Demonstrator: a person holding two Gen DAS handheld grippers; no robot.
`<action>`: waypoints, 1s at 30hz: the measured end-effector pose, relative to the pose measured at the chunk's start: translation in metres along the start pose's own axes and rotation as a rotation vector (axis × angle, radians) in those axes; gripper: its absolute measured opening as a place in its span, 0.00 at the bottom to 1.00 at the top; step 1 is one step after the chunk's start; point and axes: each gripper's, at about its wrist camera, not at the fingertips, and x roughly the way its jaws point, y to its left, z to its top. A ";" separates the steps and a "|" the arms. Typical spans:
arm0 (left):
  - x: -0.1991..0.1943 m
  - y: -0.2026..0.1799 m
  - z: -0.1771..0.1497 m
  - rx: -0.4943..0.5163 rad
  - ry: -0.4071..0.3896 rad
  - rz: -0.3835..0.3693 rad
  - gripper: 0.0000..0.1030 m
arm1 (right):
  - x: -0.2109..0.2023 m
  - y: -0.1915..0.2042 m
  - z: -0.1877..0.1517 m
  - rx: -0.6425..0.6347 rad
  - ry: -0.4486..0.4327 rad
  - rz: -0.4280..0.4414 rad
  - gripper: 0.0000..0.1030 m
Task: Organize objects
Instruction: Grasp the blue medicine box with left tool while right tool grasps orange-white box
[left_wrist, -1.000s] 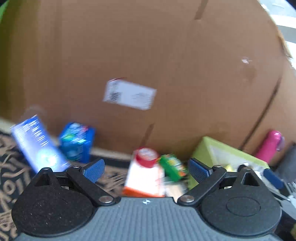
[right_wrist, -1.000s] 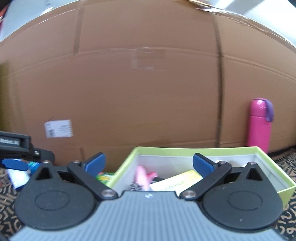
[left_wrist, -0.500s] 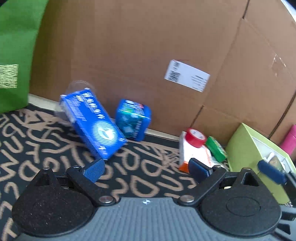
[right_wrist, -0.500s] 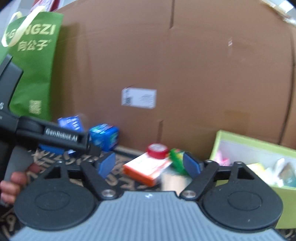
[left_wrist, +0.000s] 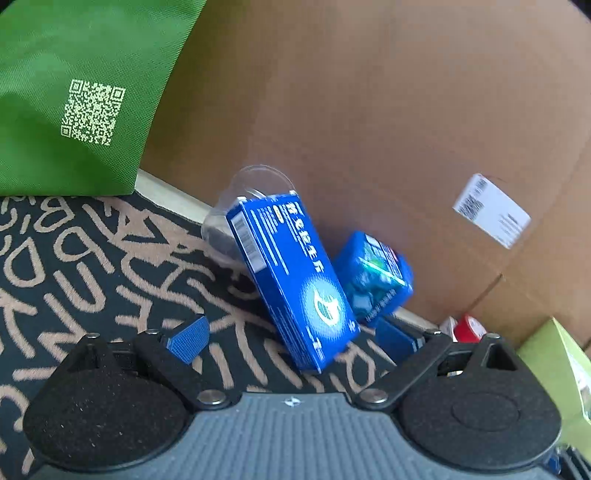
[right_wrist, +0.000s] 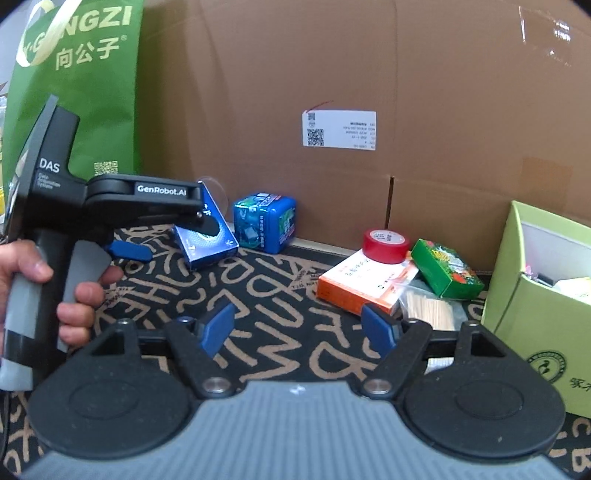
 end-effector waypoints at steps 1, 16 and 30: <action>0.001 0.001 0.002 -0.004 -0.010 -0.001 0.95 | 0.004 -0.001 0.001 0.010 0.006 0.001 0.75; -0.015 -0.032 0.000 0.304 0.068 -0.176 0.18 | 0.072 -0.010 0.027 0.120 0.083 -0.197 0.89; -0.030 -0.046 -0.023 0.403 0.077 -0.183 0.18 | 0.049 -0.039 0.019 0.152 0.065 -0.198 0.69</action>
